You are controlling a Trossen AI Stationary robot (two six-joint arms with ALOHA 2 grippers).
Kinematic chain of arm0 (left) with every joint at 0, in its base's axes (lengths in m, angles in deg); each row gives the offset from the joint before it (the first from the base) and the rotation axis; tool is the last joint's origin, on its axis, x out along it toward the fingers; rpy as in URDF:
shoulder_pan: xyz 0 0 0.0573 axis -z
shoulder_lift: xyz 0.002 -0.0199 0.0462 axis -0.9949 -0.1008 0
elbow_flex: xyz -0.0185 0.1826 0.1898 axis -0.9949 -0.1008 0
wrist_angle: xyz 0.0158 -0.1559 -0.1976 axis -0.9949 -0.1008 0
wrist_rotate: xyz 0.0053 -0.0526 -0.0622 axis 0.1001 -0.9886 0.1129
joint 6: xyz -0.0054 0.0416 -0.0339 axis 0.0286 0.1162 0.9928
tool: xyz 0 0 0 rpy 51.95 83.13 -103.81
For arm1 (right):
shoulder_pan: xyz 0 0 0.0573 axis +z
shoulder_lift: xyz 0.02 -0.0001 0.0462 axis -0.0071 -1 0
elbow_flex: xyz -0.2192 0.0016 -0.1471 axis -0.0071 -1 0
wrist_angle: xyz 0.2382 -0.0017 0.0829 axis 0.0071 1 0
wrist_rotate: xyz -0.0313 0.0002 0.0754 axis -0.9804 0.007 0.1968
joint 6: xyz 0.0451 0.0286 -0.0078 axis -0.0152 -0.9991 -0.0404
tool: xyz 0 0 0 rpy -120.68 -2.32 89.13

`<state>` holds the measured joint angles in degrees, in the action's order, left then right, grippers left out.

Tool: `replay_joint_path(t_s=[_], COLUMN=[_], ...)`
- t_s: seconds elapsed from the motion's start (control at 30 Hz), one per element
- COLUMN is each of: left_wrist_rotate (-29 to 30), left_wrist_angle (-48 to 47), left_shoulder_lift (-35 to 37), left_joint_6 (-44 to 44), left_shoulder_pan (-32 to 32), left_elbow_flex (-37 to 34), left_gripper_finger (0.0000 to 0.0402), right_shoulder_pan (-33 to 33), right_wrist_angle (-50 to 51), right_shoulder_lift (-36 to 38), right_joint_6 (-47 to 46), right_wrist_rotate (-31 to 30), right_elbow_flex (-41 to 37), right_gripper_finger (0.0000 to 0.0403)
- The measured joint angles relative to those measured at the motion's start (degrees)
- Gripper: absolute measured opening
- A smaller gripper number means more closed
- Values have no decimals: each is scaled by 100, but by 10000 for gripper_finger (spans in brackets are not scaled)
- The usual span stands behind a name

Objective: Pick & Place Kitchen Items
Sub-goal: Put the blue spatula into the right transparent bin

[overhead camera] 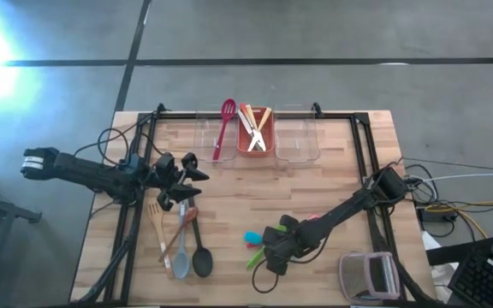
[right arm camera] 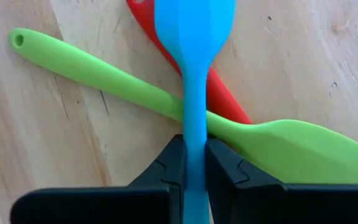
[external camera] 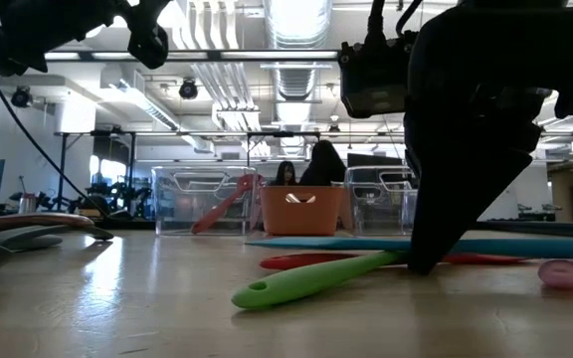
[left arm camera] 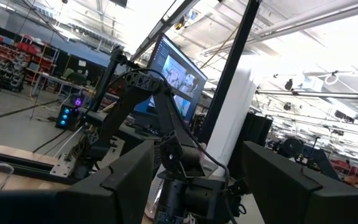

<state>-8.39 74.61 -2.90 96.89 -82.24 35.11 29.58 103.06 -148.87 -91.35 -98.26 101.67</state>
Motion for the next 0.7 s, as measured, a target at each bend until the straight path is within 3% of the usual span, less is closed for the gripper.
replay_joint_path(t_s=[0.43, 0.7], left_wrist_rotate=[2, 2], left_wrist_angle=[1, 2], left_shoulder_lift=[0, 2], left_joint_6=[5, 16], left_shoulder_pan=[0, 0], left_elbow_flex=[0, 0], left_gripper_finger=[245, 245], right_shoulder_pan=[2, -4], right_wrist_angle=[316, 899], right_shoulder_lift=[791, 1388], right_joint_6=[199, 403], right_wrist_rotate=[228, -306], right_elbow_flex=[113, 120], right_gripper_finger=[24, 24])
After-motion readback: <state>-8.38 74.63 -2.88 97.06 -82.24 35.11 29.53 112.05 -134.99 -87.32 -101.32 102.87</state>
